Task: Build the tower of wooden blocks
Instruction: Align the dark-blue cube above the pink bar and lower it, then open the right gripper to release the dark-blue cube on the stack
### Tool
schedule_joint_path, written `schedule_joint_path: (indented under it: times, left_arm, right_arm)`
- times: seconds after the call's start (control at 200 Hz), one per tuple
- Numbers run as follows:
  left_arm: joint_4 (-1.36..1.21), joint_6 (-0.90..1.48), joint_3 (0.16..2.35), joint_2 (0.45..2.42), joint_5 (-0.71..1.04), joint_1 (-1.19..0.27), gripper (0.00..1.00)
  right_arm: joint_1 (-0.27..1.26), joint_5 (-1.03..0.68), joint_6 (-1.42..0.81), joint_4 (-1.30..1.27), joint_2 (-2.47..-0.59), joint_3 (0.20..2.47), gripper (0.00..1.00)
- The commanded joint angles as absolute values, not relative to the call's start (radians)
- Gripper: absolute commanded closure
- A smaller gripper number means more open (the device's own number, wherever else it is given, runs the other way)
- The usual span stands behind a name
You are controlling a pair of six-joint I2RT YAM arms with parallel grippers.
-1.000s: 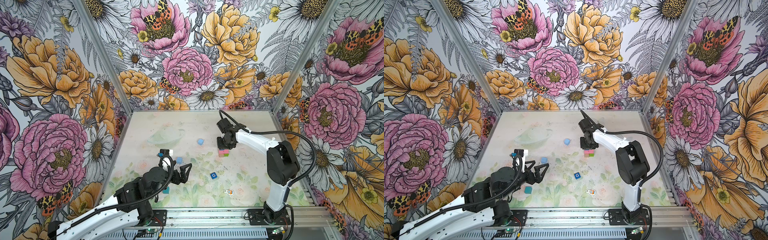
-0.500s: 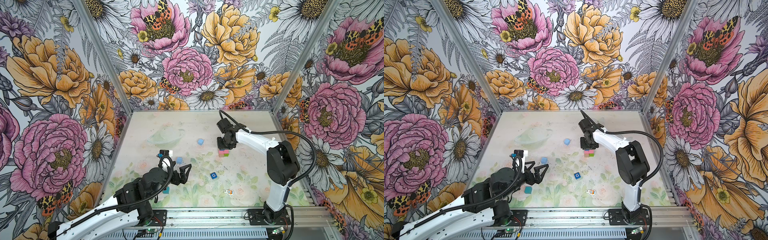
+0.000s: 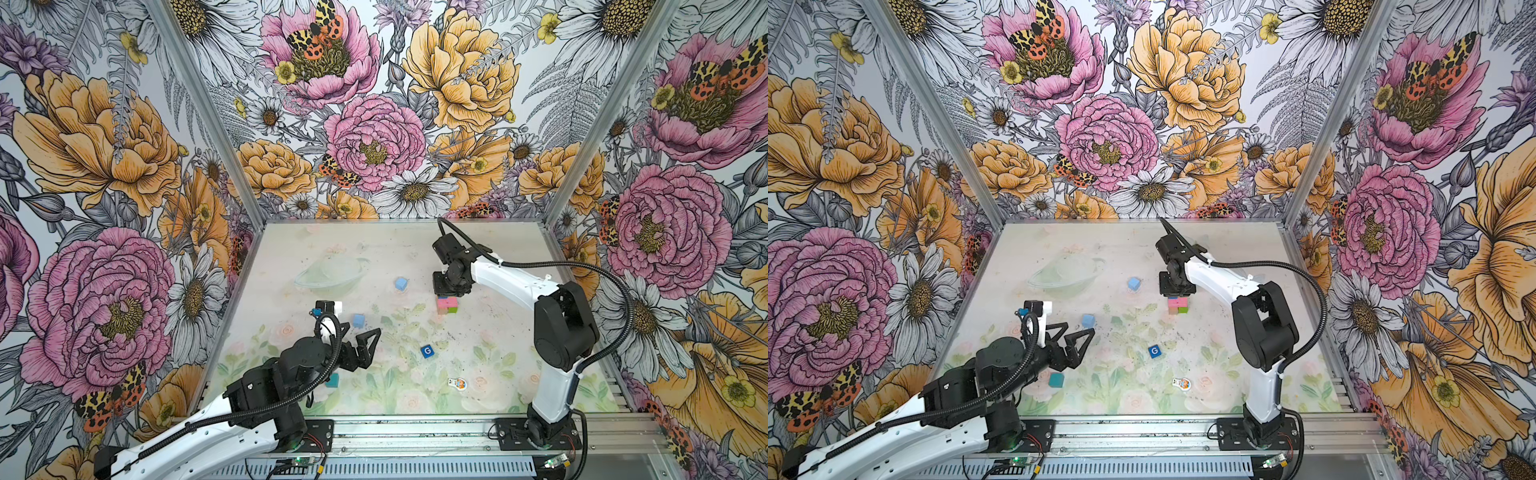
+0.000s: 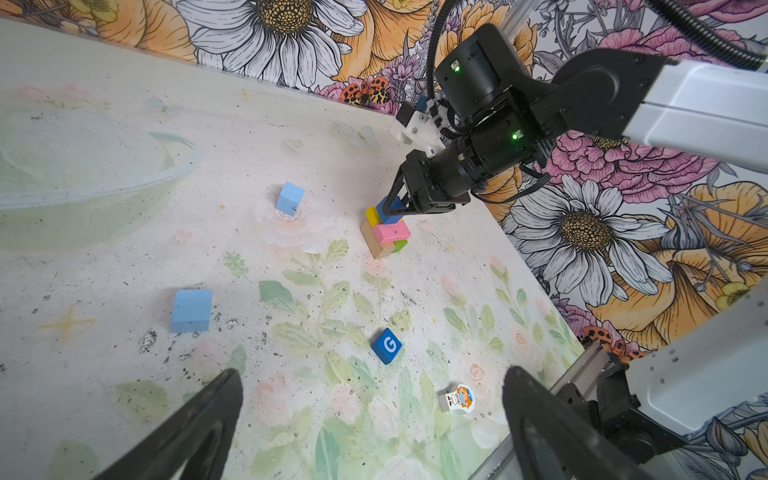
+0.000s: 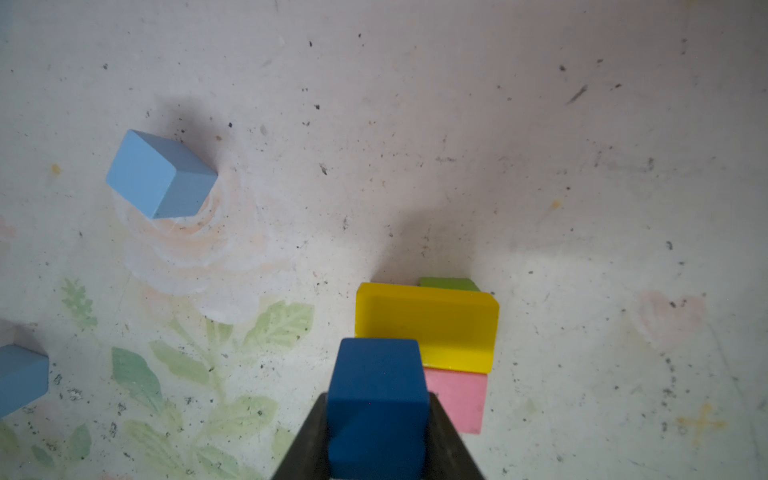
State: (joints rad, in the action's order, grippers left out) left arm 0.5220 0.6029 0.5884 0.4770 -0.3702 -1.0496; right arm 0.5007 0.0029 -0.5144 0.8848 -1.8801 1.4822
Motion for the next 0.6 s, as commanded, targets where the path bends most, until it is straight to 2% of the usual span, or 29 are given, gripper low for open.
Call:
schedule_joint_path:
  times: [0.0,0.395,0.595]
  left_arm:
    - [0.535,0.6,0.577,0.466,-0.365,-1.045,0.01]
    - [0.539,0.601,0.572,0.456,-0.364,-1.044,0.01]
    - [0.539,0.601,0.572,0.456,-0.364,-1.043,0.01]
  right_arm:
    - [0.509,0.004,-0.526,0.897,-1.899,1.513,0.66]
    - [0.509,0.009,-0.526,0.902,-1.916,1.514,0.66]
    - [0.509,0.009,-0.525,0.902,-1.922,1.517,0.6]
